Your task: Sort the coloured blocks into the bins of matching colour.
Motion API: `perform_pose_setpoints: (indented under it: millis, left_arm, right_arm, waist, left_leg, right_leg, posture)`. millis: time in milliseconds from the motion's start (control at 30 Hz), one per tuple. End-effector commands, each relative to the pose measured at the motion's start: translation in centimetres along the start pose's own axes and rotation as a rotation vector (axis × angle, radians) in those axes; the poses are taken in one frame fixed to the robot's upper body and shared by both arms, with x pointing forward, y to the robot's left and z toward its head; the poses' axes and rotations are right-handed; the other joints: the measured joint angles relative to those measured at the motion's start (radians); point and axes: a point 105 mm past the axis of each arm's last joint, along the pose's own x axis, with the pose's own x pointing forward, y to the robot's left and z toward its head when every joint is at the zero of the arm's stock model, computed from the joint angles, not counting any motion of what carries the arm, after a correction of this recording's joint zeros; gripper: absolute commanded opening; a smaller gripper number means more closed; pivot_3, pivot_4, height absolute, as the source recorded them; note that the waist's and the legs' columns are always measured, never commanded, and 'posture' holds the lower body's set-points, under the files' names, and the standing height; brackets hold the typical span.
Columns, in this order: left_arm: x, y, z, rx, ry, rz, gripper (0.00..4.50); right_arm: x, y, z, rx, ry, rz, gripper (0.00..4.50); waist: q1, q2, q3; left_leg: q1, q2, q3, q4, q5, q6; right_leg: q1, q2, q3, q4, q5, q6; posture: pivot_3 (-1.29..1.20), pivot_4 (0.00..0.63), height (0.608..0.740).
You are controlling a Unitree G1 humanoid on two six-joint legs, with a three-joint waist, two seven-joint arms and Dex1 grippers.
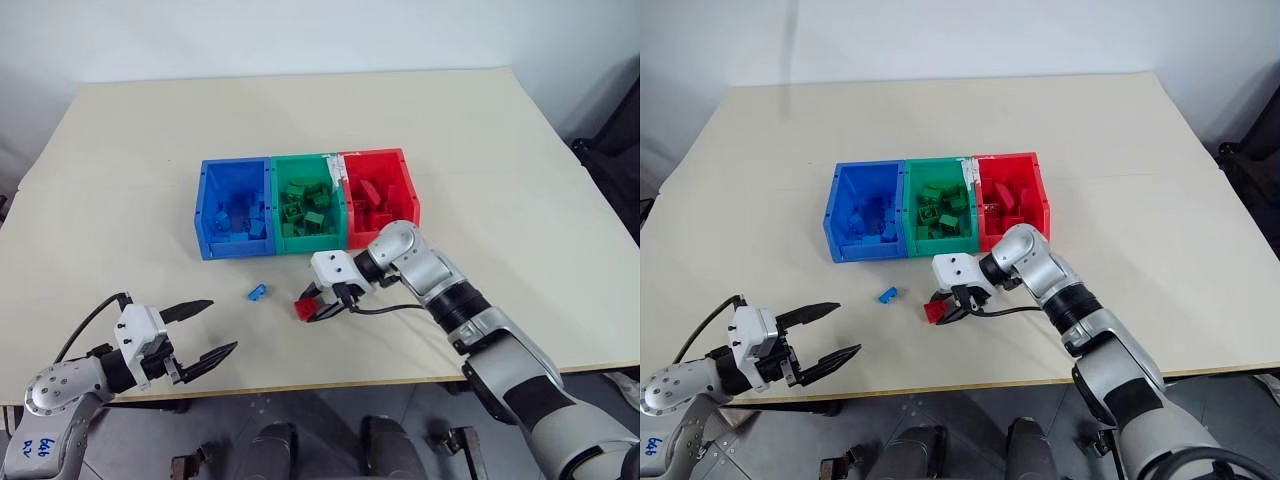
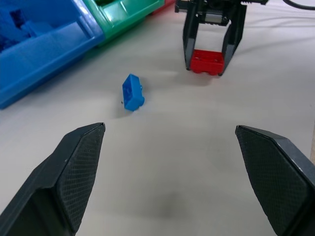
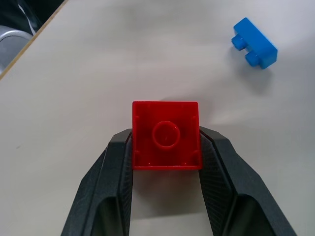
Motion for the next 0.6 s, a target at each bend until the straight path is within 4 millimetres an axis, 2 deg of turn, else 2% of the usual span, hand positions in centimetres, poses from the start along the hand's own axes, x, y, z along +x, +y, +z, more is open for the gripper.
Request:
perform_pose_setpoints:
  millis: [33, 100, 167, 367, 467, 600]
  left_arm:
    - [1.4, -0.5, 1.9, 0.054, -0.05, -0.057, 4.5]
    - [2.6, -0.7, 2.6, 0.067, -0.077, -0.088, 4.5]
    - [3.4, -0.8, 3.1, 0.069, -0.095, -0.105, 4.5]
    - [6.1, -0.3, 4.8, 0.083, -0.152, -0.158, 4.5]
    - [7.0, -0.2, 5.2, 0.094, -0.161, -0.185, 4.5]
    - [7.4, -0.1, 5.3, 0.096, -0.163, -0.201, 4.5]
  right_arm:
    - [-3.5, -0.8, 2.3, 0.029, -0.152, -0.205, 1.44]
    - [-6.4, -1.0, 2.4, 0.085, -0.206, -0.362, 1.44]
    - [-8.3, -1.3, 2.3, 0.11, -0.216, -0.477, 1.44]
    - [-15.5, -3.9, 1.0, 0.207, -0.189, -0.861, 1.44]
    - [-17.6, -5.1, 0.2, 0.244, -0.166, -0.982, 1.44]
    - [-18.9, -6.3, -0.3, 0.278, -0.175, -1.073, 1.44]
  waist:
    - [0.002, 0.0, 0.0]
    - [0.009, 0.0, 0.0]
    - [0.013, 0.0, 0.0]
    - [-0.001, 0.0, 0.0]
    - [-0.003, 0.0, 0.0]
    - [-0.004, 0.0, 0.0]
  left_leg:
    - [0.0, 0.0, 0.0, 0.0, 0.0, 0.0]
    - [-0.001, 0.0, -0.001, 0.001, 0.0, 0.0]
    - [-0.001, 0.0, -0.001, 0.002, 0.0, 0.0]
    - [-0.001, -0.001, 0.002, 0.0, 0.0, -0.001]
    - [-0.001, -0.002, 0.003, 0.0, 0.0, -0.001]
    - [-0.001, -0.001, 0.004, -0.001, 0.0, -0.001]
  right_leg:
    - [0.0, 0.0, 0.0, 0.0, 0.0, 0.0]
    - [0.0, 0.0, 0.0, 0.0, 0.0, 0.0]
    - [0.0, 0.0, 0.0, 0.0, 0.0, 0.0]
    - [-0.001, 0.001, 0.001, 0.0, 0.0, 0.0]
    - [-0.002, 0.001, 0.001, 0.0, 0.0, 0.0]
    - [-0.003, 0.001, 0.001, 0.0, 0.0, 0.0]
  posture:
    - [0.0, 0.15, 0.74]
    - [0.0, 0.15, 0.74]
    - [0.0, 0.15, 0.74]
    - [0.0, 0.15, 0.74]
    - [0.0, 0.15, 0.74]
    - [0.0, 0.15, 0.74]
